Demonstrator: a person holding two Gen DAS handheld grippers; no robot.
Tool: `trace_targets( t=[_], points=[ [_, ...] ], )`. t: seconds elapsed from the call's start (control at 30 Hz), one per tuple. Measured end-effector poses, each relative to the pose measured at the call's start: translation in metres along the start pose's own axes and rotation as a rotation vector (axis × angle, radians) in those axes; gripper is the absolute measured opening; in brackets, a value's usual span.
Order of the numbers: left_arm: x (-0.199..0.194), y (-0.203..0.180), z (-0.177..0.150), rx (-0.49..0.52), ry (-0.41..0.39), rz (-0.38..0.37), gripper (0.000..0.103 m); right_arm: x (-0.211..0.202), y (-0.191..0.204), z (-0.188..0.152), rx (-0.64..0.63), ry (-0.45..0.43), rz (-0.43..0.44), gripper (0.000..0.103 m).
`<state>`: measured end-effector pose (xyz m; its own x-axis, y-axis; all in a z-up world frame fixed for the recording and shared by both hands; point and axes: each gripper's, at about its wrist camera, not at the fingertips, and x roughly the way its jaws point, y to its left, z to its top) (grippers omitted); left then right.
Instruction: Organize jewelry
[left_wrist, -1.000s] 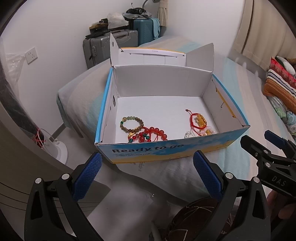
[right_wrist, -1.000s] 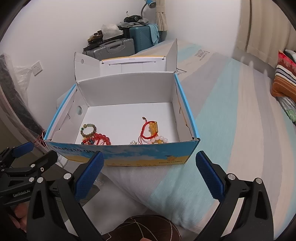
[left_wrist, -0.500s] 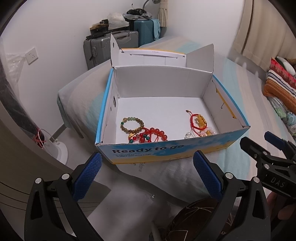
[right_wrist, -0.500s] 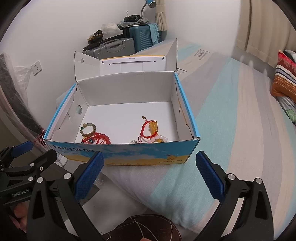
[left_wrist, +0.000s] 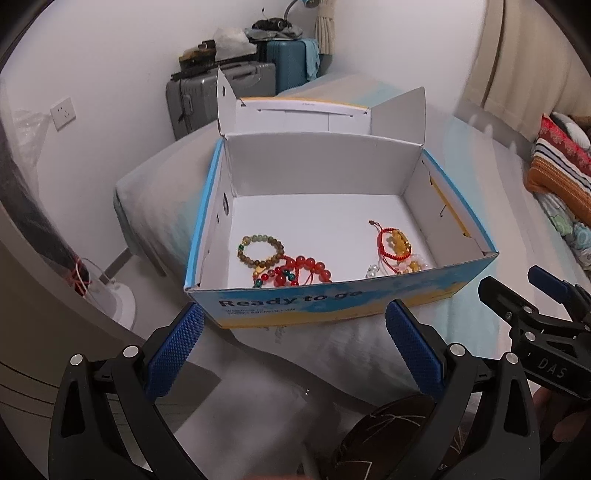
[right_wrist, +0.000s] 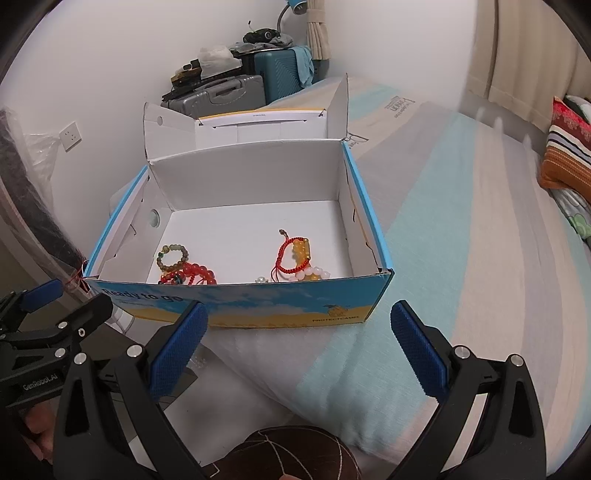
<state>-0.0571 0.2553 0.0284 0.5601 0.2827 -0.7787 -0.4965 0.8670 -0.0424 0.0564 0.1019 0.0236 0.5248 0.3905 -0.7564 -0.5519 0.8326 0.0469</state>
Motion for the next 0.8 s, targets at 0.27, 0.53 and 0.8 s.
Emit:
trace_targets(
  t=[0.27,0.53,0.8],
  points=[
    [-0.001,-0.001,0.001,-0.002,-0.018,0.037,0.097,0.002,0.000,0.000,0.002,0.001,0.000,0.095],
    [-0.006,-0.005,0.002,0.012,-0.047,0.042,0.097,0.003,0.000,-0.001,0.002,0.002,0.000,0.095],
    [-0.002,-0.010,0.005,0.034,-0.018,0.045,0.097,0.003,-0.001,0.000,0.007,0.000,0.001,0.095]
  ],
)
